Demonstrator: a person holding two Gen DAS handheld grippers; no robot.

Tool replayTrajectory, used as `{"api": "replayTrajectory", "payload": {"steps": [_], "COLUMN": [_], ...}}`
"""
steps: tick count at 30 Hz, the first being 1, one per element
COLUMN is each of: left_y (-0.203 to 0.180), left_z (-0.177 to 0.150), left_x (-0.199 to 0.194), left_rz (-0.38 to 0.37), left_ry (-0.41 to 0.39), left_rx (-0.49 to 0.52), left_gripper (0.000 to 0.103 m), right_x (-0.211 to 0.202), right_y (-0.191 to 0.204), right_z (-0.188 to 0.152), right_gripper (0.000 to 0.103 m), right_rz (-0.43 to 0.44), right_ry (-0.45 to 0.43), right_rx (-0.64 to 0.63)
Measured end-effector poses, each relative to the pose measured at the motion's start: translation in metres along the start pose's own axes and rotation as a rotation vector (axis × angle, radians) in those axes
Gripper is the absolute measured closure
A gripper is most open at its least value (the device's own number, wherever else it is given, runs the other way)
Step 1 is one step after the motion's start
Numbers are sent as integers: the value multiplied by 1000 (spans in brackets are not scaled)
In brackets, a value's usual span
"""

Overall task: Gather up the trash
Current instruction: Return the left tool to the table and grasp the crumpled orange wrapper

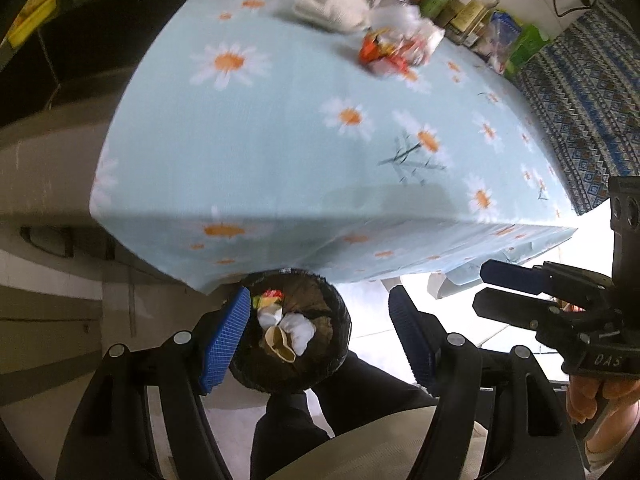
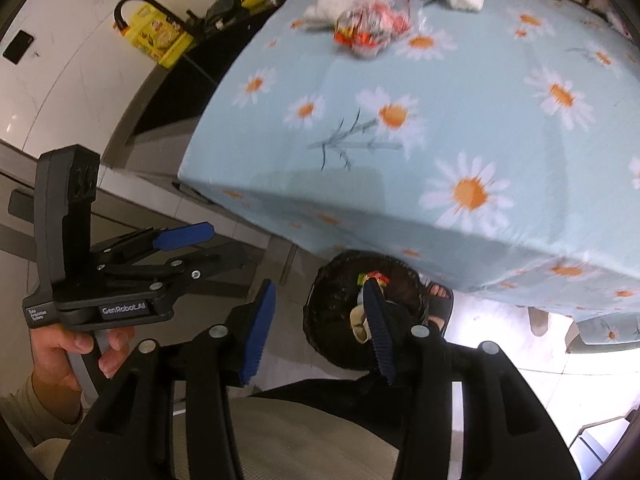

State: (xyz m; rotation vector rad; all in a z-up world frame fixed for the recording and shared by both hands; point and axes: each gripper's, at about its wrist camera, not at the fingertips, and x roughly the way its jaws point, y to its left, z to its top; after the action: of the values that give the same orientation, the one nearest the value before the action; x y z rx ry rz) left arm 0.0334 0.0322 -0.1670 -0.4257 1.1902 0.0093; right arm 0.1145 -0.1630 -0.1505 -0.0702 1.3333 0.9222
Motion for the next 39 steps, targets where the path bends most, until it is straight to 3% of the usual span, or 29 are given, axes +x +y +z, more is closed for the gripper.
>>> {"api": "replayTrajectory", "payload": {"steps": [9, 10, 13, 22, 39], "left_y": [-23, -24, -32, -63, -79], "left_z": [38, 43, 60, 116, 185], "left_x": [-24, -26, -30, -13, 55], "left_rz": [4, 5, 4, 4, 62], "left_ry": [-78, -86, -109, -133, -52], "left_rx": [64, 71, 95, 154, 189], "left_gripper": [33, 29, 26, 26, 26], "right_x": [-29, -32, -40, -58, -55], "right_y": [-15, -18, -29, -64, -121], "right_z": [22, 24, 33, 67, 94], "right_gripper": [55, 55, 47, 44, 44], "right_rz": [-21, -22, -22, -52, -51], "right_ry": [-96, -105, -135, -177, -168], "right_rx": [31, 36, 59, 93, 173]}}
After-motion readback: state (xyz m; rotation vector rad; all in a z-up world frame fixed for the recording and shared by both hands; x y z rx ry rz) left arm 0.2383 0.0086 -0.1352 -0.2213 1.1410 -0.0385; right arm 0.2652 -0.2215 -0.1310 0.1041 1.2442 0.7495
